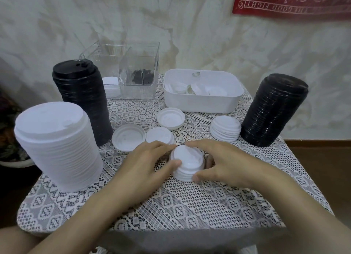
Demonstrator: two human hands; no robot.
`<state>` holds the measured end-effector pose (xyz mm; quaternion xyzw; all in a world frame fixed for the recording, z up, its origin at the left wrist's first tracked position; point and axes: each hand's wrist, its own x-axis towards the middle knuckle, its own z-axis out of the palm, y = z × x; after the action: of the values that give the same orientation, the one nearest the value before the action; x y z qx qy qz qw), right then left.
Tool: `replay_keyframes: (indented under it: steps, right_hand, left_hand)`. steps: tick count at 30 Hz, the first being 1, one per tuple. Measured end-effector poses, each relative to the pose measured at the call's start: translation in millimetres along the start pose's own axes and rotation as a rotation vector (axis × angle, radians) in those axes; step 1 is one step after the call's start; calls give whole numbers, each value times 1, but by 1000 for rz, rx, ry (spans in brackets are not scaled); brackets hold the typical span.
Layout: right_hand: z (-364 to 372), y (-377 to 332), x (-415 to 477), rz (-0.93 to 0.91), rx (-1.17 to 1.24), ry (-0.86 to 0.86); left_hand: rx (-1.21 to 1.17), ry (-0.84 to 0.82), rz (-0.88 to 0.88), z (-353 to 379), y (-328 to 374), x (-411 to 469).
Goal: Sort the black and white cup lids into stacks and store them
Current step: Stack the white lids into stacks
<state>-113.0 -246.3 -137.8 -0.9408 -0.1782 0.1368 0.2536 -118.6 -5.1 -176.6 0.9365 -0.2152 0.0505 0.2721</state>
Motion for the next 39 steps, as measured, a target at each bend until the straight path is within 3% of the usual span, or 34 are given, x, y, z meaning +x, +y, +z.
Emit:
replay_keyframes:
  steps: [3, 7, 22, 33, 39]
  right_hand:
    - [1, 2, 2, -21, 13, -5]
    - [2, 3, 0, -36, 36, -24]
    - [-2, 8, 3, -32, 111, 56]
    - [-1, 12, 7, -6, 84, 68]
    - [-4, 9, 4, -10, 77, 7]
  left_hand:
    - [23, 126, -71, 0, -2, 5]
    - [240, 100, -214, 0, -6, 9]
    - [184, 249, -126, 3, -4, 11]
    - [211, 63, -232, -2, 1, 22]
    - [125, 90, -264, 0, -1, 28]
